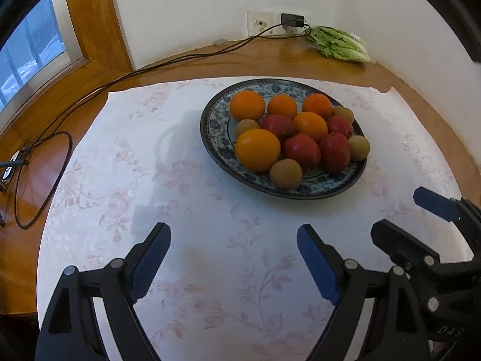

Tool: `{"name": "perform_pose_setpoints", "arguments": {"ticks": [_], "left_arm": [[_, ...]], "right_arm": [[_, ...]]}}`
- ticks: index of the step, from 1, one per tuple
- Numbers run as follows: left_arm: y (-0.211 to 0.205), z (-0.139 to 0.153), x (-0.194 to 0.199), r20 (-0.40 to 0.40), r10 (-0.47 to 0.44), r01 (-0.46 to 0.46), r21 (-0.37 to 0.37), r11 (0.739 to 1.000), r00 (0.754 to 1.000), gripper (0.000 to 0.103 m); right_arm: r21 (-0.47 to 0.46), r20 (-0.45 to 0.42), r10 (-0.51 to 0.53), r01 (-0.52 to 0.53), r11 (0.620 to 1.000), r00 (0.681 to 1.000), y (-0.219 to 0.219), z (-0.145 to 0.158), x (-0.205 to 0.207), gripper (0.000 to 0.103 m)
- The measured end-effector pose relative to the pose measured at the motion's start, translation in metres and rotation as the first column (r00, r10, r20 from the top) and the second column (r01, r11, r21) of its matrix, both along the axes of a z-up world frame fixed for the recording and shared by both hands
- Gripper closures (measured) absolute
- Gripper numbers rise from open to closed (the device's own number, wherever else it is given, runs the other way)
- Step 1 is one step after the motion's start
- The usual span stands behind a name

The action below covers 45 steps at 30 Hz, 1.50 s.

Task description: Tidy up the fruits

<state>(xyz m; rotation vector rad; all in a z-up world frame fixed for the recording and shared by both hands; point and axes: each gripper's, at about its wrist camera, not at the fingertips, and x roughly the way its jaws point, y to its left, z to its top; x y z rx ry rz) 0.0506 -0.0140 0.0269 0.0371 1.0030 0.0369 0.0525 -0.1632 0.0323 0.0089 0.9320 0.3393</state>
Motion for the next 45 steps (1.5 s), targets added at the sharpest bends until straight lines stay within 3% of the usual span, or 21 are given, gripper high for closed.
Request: {"name": "perform_pose_setpoints", "arguments": {"ticks": [45], "left_arm": [[-0.0012,-0.0068,0.0,-0.022,0.004,-0.004,0.003,1.0,1.0,0.014]], "right_arm": [[0.009,-0.014,-0.003,0.004,1.0,1.0,-0.0005,-0.0049,0.0,0.014]]}}
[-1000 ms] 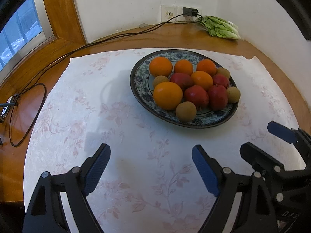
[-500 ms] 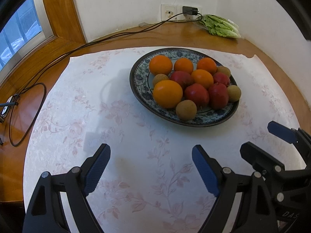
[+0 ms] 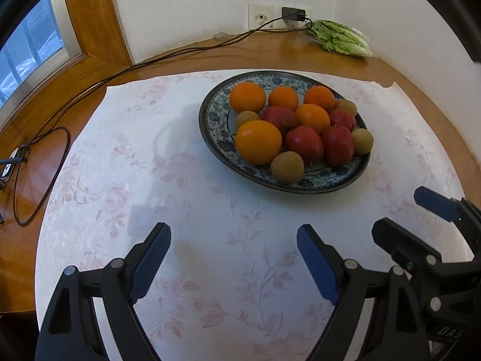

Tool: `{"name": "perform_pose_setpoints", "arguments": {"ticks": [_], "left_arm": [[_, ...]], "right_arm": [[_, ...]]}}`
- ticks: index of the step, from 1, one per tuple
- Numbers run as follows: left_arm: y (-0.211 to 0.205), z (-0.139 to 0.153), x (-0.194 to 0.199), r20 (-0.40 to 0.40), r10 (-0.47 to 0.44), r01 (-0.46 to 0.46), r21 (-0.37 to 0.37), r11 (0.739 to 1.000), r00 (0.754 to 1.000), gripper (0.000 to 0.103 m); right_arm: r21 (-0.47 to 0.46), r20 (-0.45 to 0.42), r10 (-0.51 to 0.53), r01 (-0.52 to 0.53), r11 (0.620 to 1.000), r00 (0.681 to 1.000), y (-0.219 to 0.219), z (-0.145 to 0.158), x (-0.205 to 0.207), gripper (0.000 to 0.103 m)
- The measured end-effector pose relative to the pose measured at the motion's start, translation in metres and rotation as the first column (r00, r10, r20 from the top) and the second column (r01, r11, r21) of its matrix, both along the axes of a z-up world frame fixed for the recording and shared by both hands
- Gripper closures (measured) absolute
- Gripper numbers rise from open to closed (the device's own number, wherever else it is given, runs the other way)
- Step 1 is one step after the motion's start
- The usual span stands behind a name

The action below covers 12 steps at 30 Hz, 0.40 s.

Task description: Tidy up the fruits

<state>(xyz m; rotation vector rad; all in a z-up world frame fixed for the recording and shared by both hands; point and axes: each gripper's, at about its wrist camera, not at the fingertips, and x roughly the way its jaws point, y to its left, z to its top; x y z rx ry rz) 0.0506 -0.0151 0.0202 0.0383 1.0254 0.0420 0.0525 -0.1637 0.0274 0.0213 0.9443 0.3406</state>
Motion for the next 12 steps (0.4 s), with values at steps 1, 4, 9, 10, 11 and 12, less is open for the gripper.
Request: {"name": "perform_pose_setpoints", "arguments": {"ticks": [1,4,9,10,11,12], "left_arm": [[0.0001,0.0,0.0002,0.0,0.0,0.0,0.0,1.0,1.0,0.014],[0.0004,-0.0005,0.0001,-0.003,0.0,0.0,-0.001,1.0,1.0,0.014],[0.0019,-0.002,0.0001,-0.009,0.0,0.0,-0.004,1.0,1.0,0.014],[0.0021,-0.002,0.0007,-0.01,0.0,0.0,-0.005,1.0,1.0,0.014],[0.0023,-0.002,0.0008,-0.011,0.0,0.0,-0.006,1.0,1.0,0.014],[0.0024,-0.0022,0.0008,-0.013,-0.001,0.001,-0.006,1.0,1.0,0.014]], "right_arm": [[0.001,-0.001,0.0,0.0,1.0,1.0,0.0,-0.0004,-0.0006,0.014],[0.002,-0.003,-0.003,0.003,1.0,1.0,-0.0001,-0.0009,-0.0001,0.014],[0.005,-0.005,-0.005,0.005,1.0,1.0,-0.0004,-0.0014,-0.0001,0.014],[0.004,-0.005,-0.005,0.005,1.0,1.0,-0.0004,-0.0014,0.0,0.014],[0.005,-0.006,-0.006,0.006,1.0,1.0,-0.0001,-0.0016,-0.0006,0.014],[0.005,-0.006,-0.006,0.006,1.0,1.0,-0.0003,-0.0015,-0.0004,0.014]]}}
